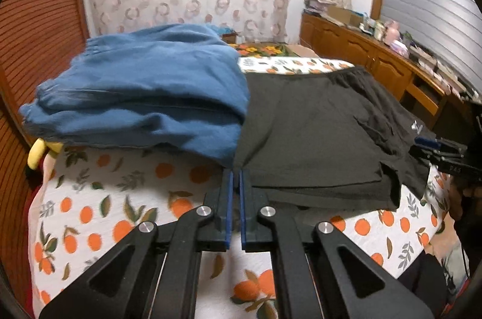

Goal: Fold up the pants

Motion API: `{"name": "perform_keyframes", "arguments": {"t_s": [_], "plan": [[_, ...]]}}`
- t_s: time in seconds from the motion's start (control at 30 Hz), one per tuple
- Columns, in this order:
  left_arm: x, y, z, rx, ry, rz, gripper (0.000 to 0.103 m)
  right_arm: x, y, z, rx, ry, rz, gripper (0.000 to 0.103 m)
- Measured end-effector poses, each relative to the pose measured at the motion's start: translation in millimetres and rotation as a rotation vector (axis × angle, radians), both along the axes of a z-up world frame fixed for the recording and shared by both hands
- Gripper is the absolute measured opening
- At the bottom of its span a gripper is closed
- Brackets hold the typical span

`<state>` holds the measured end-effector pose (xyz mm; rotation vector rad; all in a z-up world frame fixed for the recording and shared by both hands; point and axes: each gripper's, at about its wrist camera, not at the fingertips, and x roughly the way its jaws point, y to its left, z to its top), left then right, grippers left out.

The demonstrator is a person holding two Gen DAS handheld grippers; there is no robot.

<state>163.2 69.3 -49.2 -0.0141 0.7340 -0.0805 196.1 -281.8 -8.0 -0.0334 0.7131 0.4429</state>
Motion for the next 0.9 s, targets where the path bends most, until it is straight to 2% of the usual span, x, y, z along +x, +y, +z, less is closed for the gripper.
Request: {"name": "perform_keyframes", "arguments": {"t_s": [0.13, 0.23, 0.37, 0.5, 0.53, 0.7, 0.9], "plan": [[-4, 4, -3, 0.005, 0.006, 0.017, 0.004, -1, 0, -1, 0.003, -0.001, -0.002, 0.058], [-6, 0, -3, -0.026, -0.007, -0.011, 0.005, -1, 0, -1, 0.009, -0.001, -0.004, 0.058], [-10, -14, 1, 0.017, -0.041, -0.029, 0.015, 0, -1, 0, 0.007, 0.0, -0.012, 0.058], [-19, -22, 4, -0.012, -0.066, -0.062, 0.038, -5, -5, 6, -0.005, -0.013, -0.043, 0.058], [-20, -24, 4, -0.019, -0.07, -0.071, 0.046, -8, -7, 9, -0.001, -0.017, -0.047, 0.058], [-17, -46, 4, -0.005, -0.096, -0.103, 0.049, -25, -26, 20, 0.009, -0.044, -0.076, 0.058], [-9, -74, 6, -0.007, -0.127, -0.15, 0.049, -40, -40, 28, -0.053, -0.115, -0.133, 0.058]]}}
